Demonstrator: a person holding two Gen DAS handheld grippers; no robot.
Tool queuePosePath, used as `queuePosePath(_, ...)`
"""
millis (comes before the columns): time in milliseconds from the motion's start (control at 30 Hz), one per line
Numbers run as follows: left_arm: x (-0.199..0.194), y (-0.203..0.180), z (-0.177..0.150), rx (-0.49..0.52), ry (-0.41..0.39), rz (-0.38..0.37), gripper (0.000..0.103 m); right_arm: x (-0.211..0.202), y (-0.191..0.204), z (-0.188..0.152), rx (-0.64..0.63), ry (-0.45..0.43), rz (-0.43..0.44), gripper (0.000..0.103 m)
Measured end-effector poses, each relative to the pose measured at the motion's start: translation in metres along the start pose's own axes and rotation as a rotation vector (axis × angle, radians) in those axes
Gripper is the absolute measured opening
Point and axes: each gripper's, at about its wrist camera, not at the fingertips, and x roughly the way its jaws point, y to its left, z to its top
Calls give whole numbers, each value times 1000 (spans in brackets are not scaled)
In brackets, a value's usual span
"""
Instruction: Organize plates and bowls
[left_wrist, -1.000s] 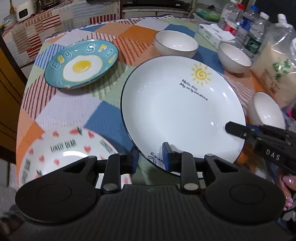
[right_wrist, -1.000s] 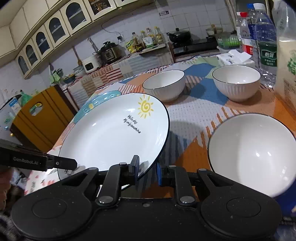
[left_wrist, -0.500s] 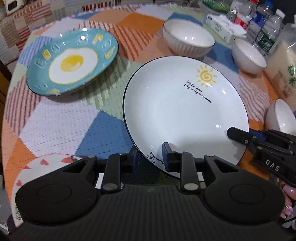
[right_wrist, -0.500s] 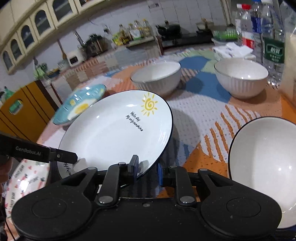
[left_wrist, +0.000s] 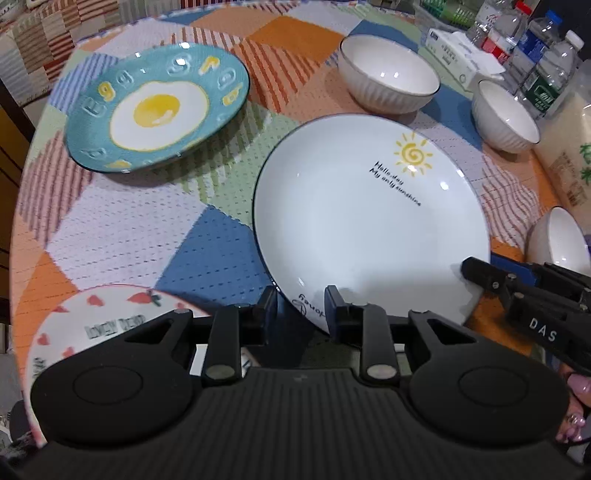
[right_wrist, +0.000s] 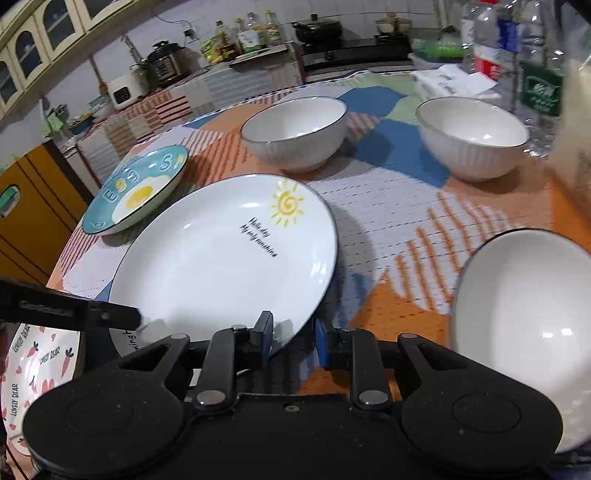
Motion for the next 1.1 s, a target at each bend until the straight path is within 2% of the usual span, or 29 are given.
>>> queuePosePath(200,-46,-2,-8,38,-5,-5,28,-43,9,3,-7,0,72,28)
queuePosePath(400,-86,-1,-30,104,6,30,31,-79,41,5,-94,11,162,29)
queuePosePath(633,-131,4,-57,165,-11,48,36,-111,83,2,-230,41,244,39)
queuePosePath(733,-146,9,-68,179,-18,54,40,-118,97,-1,-272,63,272,46)
queuePosePath(833,-157,17,-77,193,-17,55,41,-122,110,-6,-320,84,303,49)
queuePosePath(933,-162,29,-84,187,0,51,48,-121,121,-12,-345,105,328,54)
queuePosePath(1100,-159,55,-97,181,32,76,56,-107,133,-23,-357,155,359,56)
